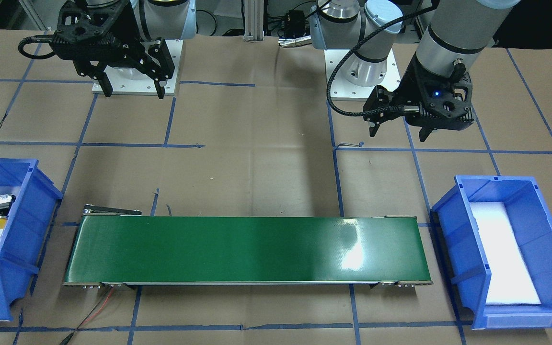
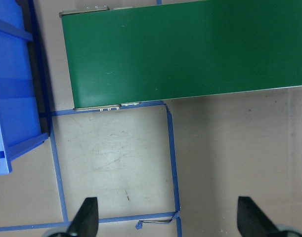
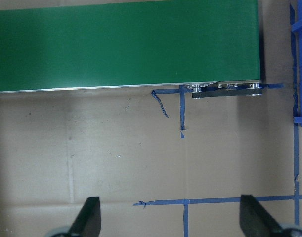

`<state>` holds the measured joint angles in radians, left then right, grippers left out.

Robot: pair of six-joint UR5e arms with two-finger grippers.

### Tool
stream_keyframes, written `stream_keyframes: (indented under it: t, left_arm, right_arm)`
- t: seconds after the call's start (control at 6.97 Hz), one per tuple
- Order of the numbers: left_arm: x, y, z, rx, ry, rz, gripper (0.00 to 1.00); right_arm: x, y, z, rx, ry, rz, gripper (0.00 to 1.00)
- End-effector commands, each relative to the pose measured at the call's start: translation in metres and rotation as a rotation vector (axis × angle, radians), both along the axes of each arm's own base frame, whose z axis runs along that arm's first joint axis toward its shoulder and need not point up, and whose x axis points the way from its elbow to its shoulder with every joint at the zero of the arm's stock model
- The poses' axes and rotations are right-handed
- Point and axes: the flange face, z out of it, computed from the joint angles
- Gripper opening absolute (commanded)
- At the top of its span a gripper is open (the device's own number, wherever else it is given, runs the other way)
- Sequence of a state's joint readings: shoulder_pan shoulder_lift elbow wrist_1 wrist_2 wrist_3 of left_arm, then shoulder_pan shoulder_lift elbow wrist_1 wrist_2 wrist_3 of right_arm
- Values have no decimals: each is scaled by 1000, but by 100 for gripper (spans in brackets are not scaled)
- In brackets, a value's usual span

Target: Transport two buttons from left to right

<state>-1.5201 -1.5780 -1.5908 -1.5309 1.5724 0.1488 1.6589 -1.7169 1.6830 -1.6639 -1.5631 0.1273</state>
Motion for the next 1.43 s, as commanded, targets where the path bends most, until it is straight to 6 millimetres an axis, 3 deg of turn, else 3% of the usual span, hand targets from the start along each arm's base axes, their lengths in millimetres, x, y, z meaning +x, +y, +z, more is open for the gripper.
stream_keyframes:
  t: [0.0, 1.29]
  left_arm:
    - [0, 0, 0, 0, 0, 0, 100]
    - [0, 0, 0, 0, 0, 0, 100]
  right_arm:
    - [0, -1, -1, 1, 0, 1, 100]
    - [-9, -6, -4, 7, 1, -21, 100]
